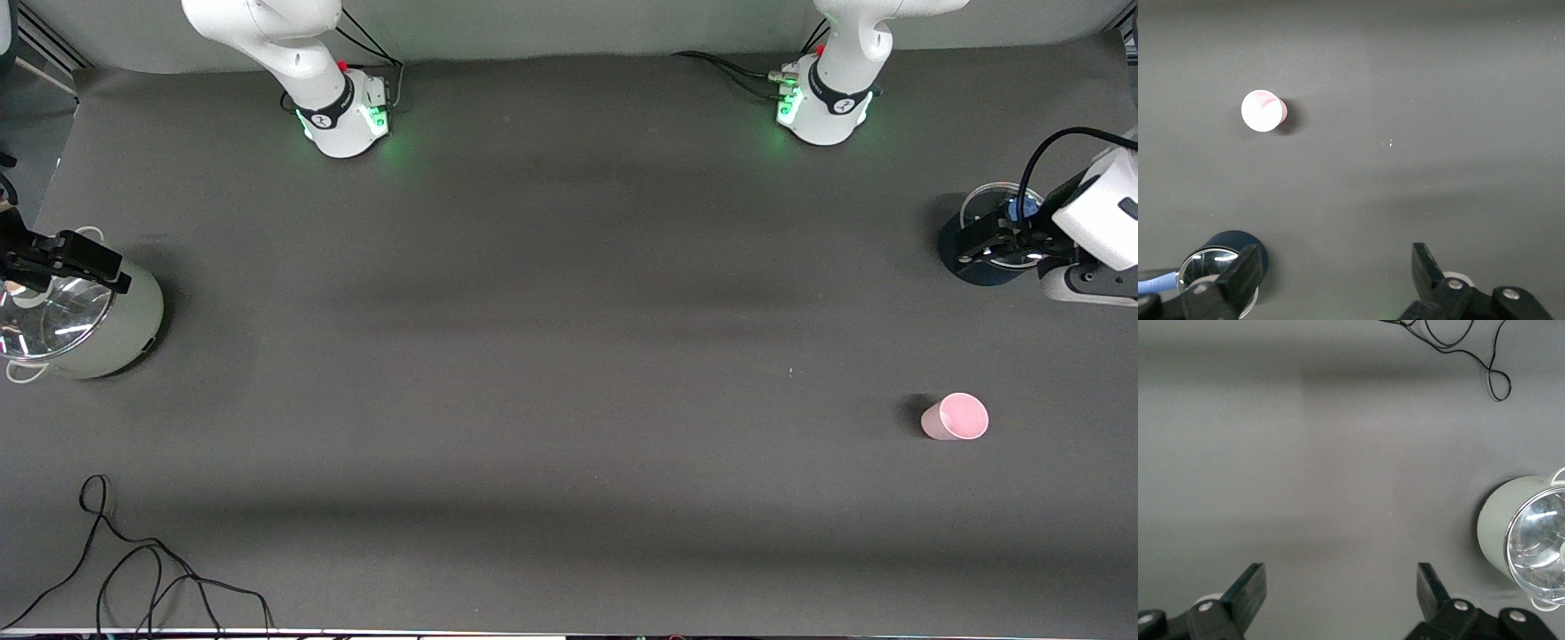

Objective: Transfer pink cup from left to right arm

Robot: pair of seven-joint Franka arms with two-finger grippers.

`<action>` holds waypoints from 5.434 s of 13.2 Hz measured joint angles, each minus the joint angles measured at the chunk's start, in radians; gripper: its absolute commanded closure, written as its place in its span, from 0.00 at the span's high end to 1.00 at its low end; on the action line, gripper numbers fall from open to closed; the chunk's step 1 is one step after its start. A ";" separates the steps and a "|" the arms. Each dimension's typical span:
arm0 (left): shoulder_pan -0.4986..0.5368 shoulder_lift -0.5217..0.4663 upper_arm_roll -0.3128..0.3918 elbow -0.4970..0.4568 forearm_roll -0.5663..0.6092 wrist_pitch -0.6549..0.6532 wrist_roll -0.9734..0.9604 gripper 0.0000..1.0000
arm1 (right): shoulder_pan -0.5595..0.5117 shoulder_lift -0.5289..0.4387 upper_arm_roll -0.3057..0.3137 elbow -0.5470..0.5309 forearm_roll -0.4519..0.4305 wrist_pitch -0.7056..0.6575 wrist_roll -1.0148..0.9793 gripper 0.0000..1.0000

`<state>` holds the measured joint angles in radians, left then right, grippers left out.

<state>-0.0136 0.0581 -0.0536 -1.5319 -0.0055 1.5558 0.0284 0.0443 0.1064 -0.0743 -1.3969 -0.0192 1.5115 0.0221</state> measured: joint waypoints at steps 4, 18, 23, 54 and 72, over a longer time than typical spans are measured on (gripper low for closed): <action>0.000 0.000 0.000 0.000 0.000 0.002 0.000 1.00 | 0.000 0.000 0.000 0.000 0.000 0.000 0.000 1.00; 0.073 0.000 0.010 0.014 0.003 0.039 0.229 1.00 | 0.000 0.002 0.000 0.000 0.000 0.000 0.000 1.00; 0.239 0.027 0.015 0.014 -0.009 0.108 0.588 1.00 | 0.000 0.002 0.000 0.000 0.001 0.000 0.000 1.00; 0.684 1.003 -0.049 0.330 -0.900 0.187 2.163 1.00 | -0.004 0.031 -0.004 0.000 0.006 -0.002 -0.001 1.00; 0.750 1.085 -0.067 0.322 -0.919 0.054 2.403 1.00 | -0.004 0.031 -0.004 0.000 0.006 -0.025 -0.003 1.00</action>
<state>0.7363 1.1432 -0.1208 -1.2094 -0.9242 1.6100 2.4312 0.0401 0.1372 -0.0787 -1.3970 -0.0132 1.4860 0.0192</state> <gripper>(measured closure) 0.000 0.000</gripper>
